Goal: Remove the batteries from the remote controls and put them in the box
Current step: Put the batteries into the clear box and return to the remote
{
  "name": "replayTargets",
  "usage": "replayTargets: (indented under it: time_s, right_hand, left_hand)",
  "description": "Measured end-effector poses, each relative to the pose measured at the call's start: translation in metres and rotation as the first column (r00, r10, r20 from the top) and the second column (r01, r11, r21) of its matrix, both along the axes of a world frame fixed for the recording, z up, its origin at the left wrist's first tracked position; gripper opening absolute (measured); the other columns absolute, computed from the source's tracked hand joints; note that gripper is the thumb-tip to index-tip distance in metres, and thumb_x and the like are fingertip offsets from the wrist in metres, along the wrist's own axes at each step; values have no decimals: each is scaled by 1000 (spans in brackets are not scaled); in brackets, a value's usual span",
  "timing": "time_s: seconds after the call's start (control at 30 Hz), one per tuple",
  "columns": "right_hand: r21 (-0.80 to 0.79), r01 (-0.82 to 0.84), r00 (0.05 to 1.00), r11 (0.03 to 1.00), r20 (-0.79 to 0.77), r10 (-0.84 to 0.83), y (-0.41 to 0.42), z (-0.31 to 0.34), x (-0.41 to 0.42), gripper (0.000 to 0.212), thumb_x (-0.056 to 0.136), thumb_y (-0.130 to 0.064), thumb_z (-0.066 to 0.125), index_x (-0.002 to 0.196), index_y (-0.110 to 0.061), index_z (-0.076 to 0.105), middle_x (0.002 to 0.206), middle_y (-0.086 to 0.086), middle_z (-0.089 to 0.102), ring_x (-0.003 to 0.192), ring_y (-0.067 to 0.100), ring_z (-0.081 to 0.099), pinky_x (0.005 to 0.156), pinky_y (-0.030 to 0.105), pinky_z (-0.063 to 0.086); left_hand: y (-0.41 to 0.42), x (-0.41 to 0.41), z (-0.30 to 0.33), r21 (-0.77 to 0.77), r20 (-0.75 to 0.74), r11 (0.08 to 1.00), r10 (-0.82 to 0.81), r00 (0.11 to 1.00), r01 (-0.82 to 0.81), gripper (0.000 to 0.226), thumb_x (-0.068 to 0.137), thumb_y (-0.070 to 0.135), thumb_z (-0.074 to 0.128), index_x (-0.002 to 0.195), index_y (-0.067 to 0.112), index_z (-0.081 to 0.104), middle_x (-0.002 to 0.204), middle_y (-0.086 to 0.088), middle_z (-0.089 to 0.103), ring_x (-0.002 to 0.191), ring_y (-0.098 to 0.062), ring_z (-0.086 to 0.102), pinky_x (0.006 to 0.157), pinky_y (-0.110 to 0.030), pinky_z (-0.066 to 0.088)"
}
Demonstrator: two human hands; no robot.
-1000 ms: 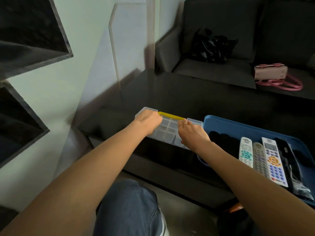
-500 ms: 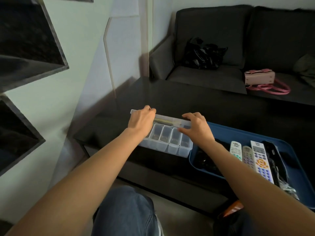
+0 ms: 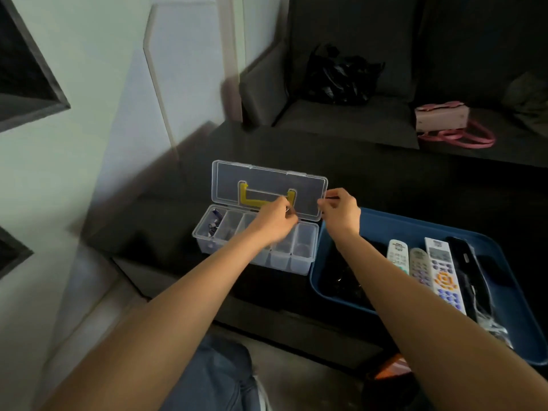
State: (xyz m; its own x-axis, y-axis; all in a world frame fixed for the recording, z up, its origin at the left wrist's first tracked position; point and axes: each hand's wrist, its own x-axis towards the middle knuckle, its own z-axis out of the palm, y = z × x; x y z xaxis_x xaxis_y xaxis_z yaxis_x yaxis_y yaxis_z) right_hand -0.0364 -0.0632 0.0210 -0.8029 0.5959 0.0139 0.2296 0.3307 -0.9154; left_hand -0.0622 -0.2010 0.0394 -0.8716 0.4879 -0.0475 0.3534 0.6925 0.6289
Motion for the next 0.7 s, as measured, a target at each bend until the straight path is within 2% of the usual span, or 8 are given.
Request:
replayTargets:
  time_s: [0.07,0.13,0.23,0.33,0.5,0.57,0.7]
  right_hand:
    - [-15,-75,996,997,51,76,4,-11,1,35,93,-7,56,127,-13,55,113,8,65,104,20,62,86,33,52]
    - [-31,-143,985,989,90,145,7,-21,6,45,92,-4,55,135,-16,49,113,7,66,103,20,63,88,36,53]
    - [-99,-197,976,975,77,205,9,-25,14,49,91,-3,56,137,-15,47,108,2,66,96,14,62,84,30,52]
    - [-107,-197,975,975,83,206,9,-26,18,51,91,-2,57,139,-14,45,117,7,65,107,20,62,93,36,51]
    - [-88,-192,973,977,113,202,8,-24,23,50,92,-5,55,139,-17,45,124,10,63,111,22,60,92,37,51]
    - [-79,-202,971,976,113,210,6,-22,25,49,93,-6,54,140,-18,45,125,9,62,112,22,59,92,35,51]
    - [-17,-237,960,971,146,237,5,-16,30,49,94,-6,52,140,-19,45,133,9,57,116,22,56,82,24,46]
  left_hand:
    - [10,0,-2,-54,153,998,-19,988,27,10,94,18,45,101,11,48,89,-4,51,77,-16,51,69,-31,39]
    - [15,0,-2,-81,172,996,-34,984,49,7,94,16,46,96,11,50,85,-6,52,77,-17,51,74,-33,39]
    - [17,3,-2,-118,104,992,-37,994,49,23,92,11,50,114,7,51,104,-11,59,95,-23,57,81,-34,43]
    - [18,8,-2,-118,0,992,-45,999,45,40,89,7,56,127,6,46,120,-12,57,110,-24,55,86,-30,42]
    - [18,20,-10,-197,-167,970,-176,970,142,31,86,6,61,116,9,58,110,-12,62,103,-25,58,74,-23,38]
    - [19,24,-12,-229,-200,965,-177,964,130,34,85,4,61,118,10,55,108,-12,61,100,-25,58,72,-25,40]
    - [23,25,-10,-227,-195,971,-124,973,78,39,83,0,61,120,10,53,106,-13,61,96,-25,58,75,-30,46]
